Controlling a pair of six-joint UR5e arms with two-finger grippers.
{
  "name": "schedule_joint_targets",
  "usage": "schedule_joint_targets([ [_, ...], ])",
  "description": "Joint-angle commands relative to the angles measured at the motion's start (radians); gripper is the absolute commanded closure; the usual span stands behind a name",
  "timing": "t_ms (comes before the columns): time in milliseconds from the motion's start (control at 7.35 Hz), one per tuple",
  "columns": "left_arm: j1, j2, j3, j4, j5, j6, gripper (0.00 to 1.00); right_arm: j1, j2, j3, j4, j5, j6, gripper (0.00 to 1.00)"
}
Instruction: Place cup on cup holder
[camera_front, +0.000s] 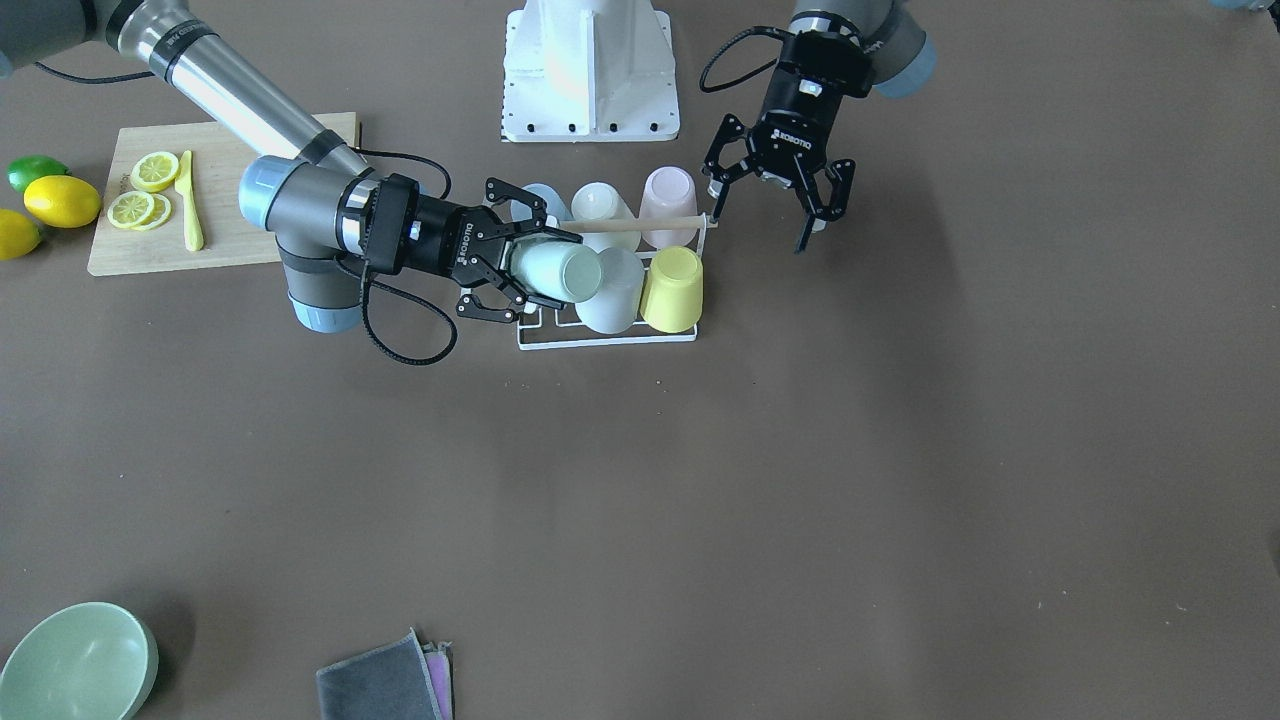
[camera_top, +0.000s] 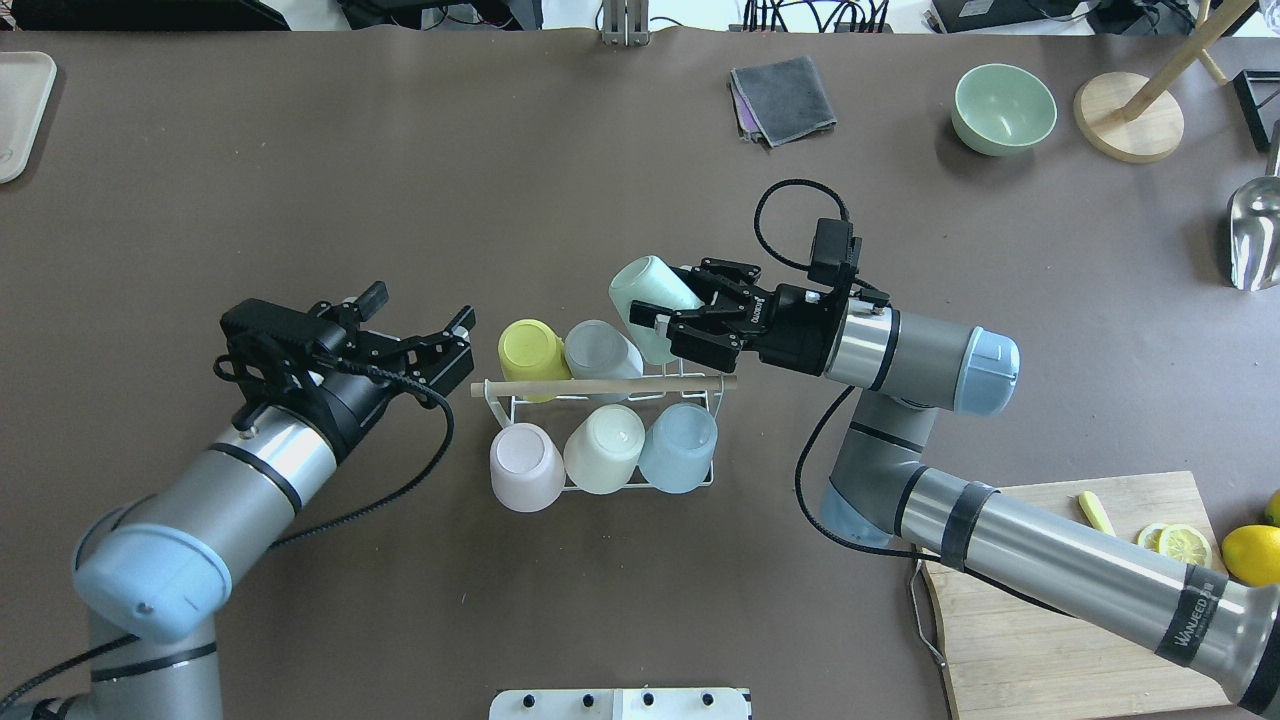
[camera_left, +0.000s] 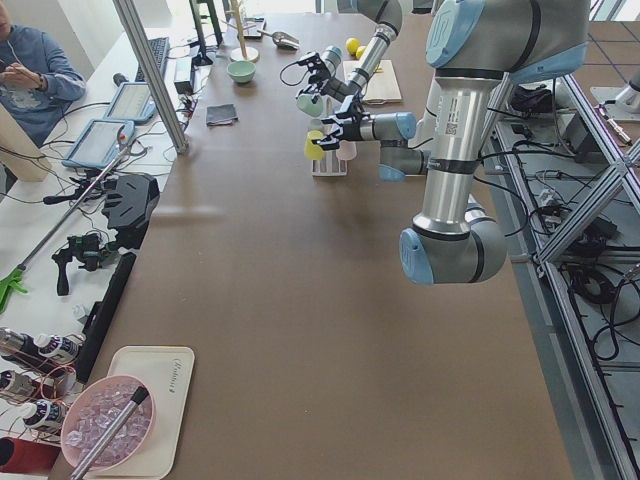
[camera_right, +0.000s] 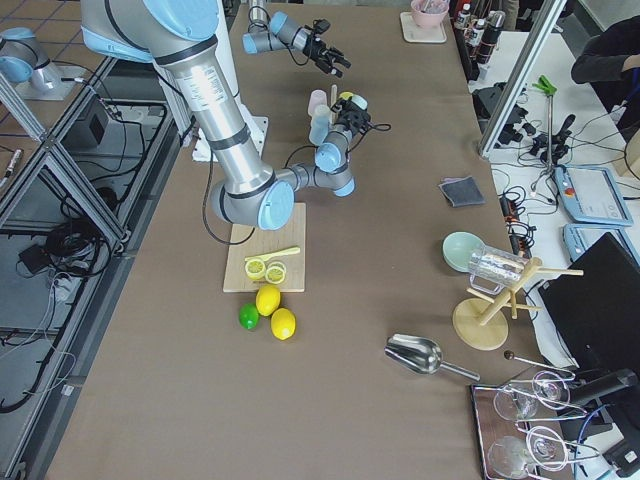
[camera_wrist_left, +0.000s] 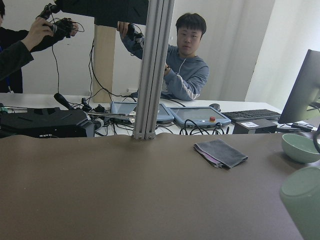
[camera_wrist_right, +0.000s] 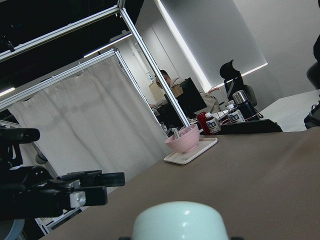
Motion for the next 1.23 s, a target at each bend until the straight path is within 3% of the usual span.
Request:
schedule_joint_targets([
  [0, -0.179, 0.049, 0.006, 0.037, -0.258, -0.004, 0.02, 0.002, -0.004, 0.001, 0.023, 0.003, 0.0, 1.0],
  [545, -0.558, 0.07, 0.058, 0.265, -0.824, -0.004, 0.02, 0.002, -0.012, 0.001, 0.021, -0.011, -0.001, 1.0],
  [681, -0.645, 0.07, 0.066, 0.358, -0.946, -0.004, 0.02, -0.002, -0.012, 0.0, 0.021, -0.019, 0.0, 0.18],
  [817, -0.748, 0.07, 0.08, 0.462, -1.084, -0.001, 0.02, -0.002, -0.012, 0.001, 0.021, -0.037, 0.0, 0.0],
  [953, -0.839, 0.069, 0.098, 0.567, -1.203, 0.008, 0.02, 0.001, -0.014, 0.006, 0.021, -0.039, 0.0, 0.0],
  [1089, -0.893, 0.067, 0.101, 0.67, -1.262, 0.011, 0.02, 0.018, -0.012, 0.015, 0.021, -0.039, 0.0, 0.0],
])
